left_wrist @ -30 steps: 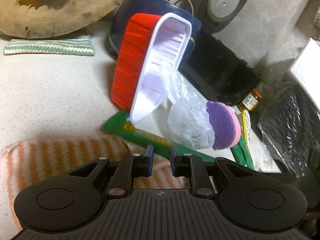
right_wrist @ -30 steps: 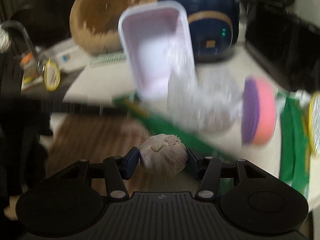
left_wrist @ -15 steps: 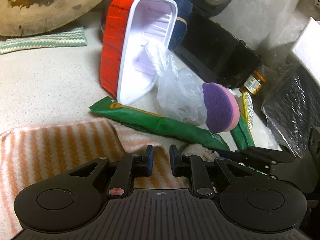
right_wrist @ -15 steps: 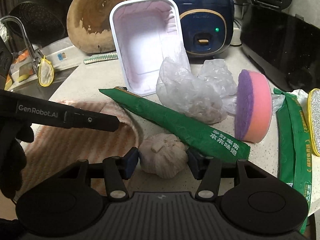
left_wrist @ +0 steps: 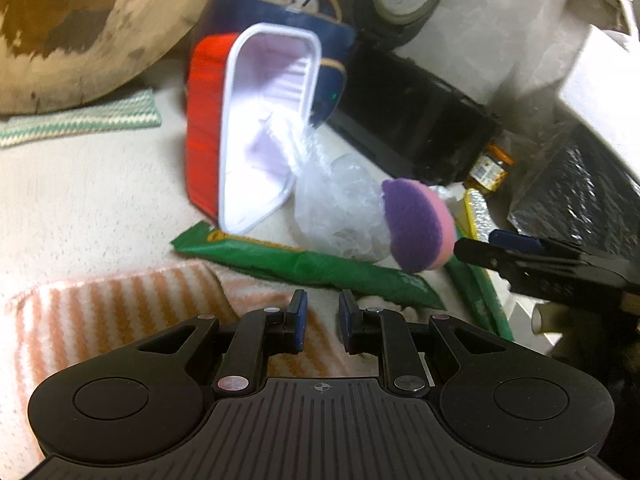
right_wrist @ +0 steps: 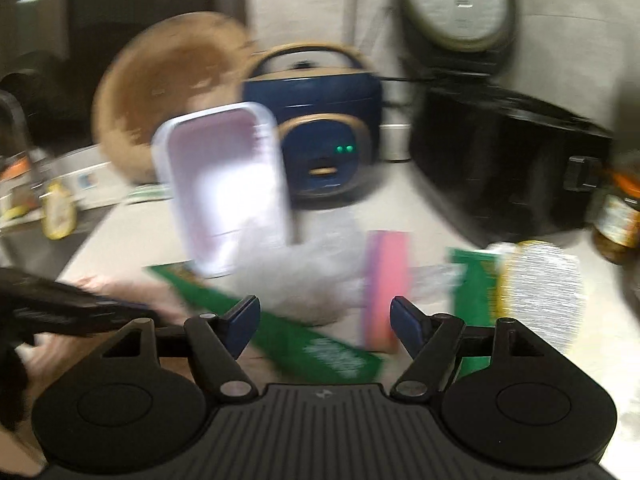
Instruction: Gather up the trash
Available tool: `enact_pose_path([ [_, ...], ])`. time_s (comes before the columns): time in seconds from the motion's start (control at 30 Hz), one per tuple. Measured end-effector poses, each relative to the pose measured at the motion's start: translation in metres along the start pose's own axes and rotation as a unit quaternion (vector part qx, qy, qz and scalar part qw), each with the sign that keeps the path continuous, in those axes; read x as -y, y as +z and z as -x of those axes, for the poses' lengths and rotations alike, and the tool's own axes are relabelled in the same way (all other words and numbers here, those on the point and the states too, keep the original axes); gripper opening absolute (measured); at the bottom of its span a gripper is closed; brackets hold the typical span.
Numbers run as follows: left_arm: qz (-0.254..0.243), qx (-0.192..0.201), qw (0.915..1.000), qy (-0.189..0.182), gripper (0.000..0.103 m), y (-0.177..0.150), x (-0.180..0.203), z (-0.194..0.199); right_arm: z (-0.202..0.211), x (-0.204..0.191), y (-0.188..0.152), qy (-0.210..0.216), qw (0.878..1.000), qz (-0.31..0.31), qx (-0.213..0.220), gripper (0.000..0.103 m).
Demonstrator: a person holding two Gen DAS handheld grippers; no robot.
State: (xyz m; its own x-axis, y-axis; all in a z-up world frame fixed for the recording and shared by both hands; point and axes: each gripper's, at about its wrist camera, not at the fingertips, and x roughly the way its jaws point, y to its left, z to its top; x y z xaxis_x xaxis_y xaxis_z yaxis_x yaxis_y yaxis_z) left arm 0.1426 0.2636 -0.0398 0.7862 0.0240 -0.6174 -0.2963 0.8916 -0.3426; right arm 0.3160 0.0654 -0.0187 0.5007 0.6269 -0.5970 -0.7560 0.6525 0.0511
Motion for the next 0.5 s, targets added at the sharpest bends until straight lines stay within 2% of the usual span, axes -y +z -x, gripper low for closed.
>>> enact_pose_path([
  [0.1, -0.029, 0.003, 0.9995, -0.007, 0.02, -0.001, 0.012, 0.003, 0.003, 0.018, -0.003, -0.052, 0.998, -0.021, -0.006, 0.073],
  [0.27, -0.106, -0.009, 0.9942, -0.012, 0.02, -0.007, 0.044, -0.003, 0.01, 0.039, -0.011, -0.095, 0.994, -0.048, -0.018, 0.073],
  [0.4, -0.173, -0.012, 0.9848, 0.016, 0.02, -0.011, 0.072, -0.018, 0.016, 0.047, -0.019, -0.106, 0.992, -0.063, -0.024, 0.073],
  [0.5, -0.225, -0.026, 0.9735, 0.031, 0.021, -0.02, 0.089, -0.031, 0.022, 0.046, -0.024, -0.114, 0.991, -0.058, -0.024, 0.073],
])
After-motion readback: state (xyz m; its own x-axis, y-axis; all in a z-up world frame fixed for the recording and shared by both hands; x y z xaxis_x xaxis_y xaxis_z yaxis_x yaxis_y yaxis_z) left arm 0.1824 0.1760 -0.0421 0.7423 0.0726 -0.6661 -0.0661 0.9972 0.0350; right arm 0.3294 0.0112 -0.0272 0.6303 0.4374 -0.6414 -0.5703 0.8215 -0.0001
